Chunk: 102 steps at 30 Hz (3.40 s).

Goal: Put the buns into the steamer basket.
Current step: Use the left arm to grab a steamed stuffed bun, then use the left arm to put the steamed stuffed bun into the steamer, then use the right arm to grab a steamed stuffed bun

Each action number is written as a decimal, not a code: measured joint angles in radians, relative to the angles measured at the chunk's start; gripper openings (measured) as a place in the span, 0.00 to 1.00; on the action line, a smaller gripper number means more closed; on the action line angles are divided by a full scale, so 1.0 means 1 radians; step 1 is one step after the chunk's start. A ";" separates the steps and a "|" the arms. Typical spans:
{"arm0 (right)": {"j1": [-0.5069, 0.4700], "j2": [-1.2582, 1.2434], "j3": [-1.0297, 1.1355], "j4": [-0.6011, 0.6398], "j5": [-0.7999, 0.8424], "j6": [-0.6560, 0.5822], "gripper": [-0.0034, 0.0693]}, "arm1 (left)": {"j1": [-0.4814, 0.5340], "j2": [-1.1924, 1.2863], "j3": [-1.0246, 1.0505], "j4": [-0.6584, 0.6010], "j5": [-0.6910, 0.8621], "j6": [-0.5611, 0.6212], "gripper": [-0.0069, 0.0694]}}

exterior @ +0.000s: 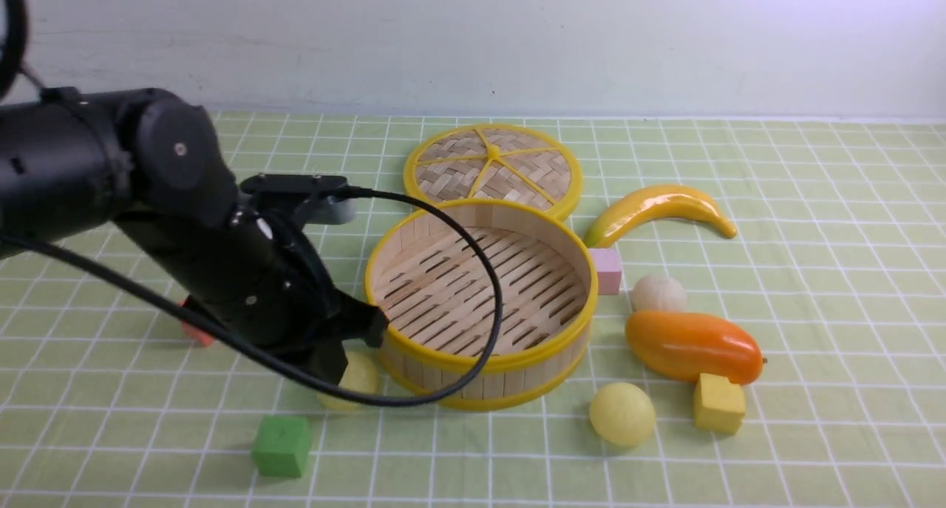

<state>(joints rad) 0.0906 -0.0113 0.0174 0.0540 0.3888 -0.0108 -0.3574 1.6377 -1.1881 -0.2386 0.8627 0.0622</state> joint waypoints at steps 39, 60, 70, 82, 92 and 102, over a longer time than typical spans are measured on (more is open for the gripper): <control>0.000 0.000 0.000 0.000 0.000 0.000 0.38 | -0.065 0.025 -0.132 0.109 -0.067 0.026 0.07; 0.000 0.000 0.000 0.000 0.000 0.000 0.38 | -0.089 0.459 -0.656 0.210 0.104 -0.155 0.54; 0.000 0.000 0.000 0.000 0.000 0.000 0.38 | -0.110 -0.101 -0.369 0.137 0.047 -0.168 0.07; 0.000 0.000 0.000 0.000 0.000 0.000 0.38 | -0.110 -1.002 0.592 0.033 -0.570 -0.139 0.07; 0.000 0.000 0.011 0.336 -0.134 0.155 0.38 | -0.110 -1.541 1.014 0.017 -0.728 -0.139 0.07; 0.000 0.160 -0.262 0.606 0.030 0.104 0.29 | -0.110 -1.642 1.104 0.017 -0.643 -0.139 0.07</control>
<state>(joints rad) 0.0906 0.1488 -0.2443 0.6596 0.4183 0.0928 -0.4673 -0.0040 -0.0845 -0.2216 0.2200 -0.0765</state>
